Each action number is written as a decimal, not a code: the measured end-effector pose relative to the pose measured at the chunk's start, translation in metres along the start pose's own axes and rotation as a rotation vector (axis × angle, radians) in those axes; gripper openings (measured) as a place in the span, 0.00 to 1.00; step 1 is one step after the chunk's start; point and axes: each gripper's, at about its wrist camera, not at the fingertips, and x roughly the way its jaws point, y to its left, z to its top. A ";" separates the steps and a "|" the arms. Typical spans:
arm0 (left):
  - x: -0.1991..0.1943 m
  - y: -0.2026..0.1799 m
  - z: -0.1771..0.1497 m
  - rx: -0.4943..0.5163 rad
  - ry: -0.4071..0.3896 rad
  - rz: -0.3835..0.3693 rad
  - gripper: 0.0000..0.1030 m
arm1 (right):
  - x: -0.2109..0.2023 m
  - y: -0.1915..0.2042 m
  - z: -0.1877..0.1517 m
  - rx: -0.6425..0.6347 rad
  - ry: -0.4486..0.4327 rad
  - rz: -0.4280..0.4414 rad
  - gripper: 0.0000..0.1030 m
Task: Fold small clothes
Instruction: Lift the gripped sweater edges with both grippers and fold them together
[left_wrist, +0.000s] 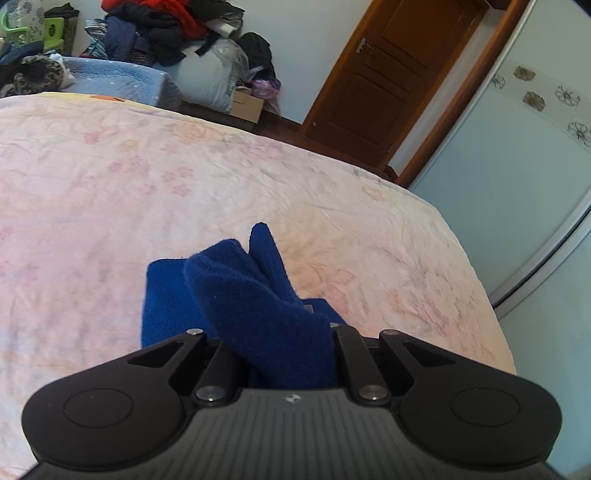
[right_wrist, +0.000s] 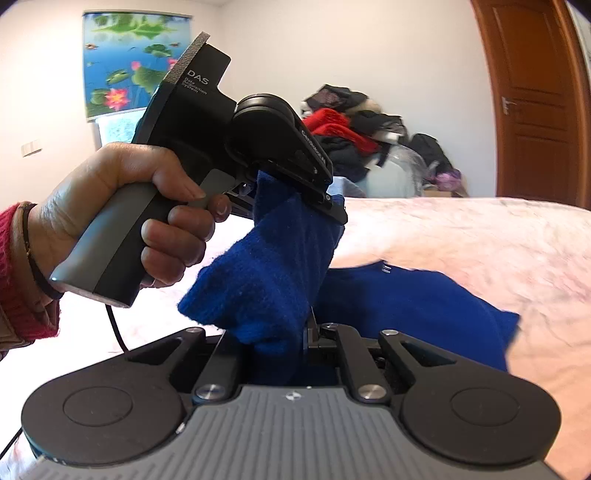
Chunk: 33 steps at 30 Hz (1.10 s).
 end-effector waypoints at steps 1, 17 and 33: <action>0.005 -0.006 -0.002 0.015 0.004 0.004 0.08 | -0.002 -0.006 -0.002 0.011 0.005 -0.006 0.11; 0.069 -0.066 -0.031 0.146 0.084 0.056 0.08 | -0.007 -0.080 -0.032 0.248 0.050 -0.025 0.11; 0.081 -0.075 -0.038 0.187 0.105 0.090 0.08 | -0.001 -0.094 -0.047 0.317 0.082 -0.001 0.11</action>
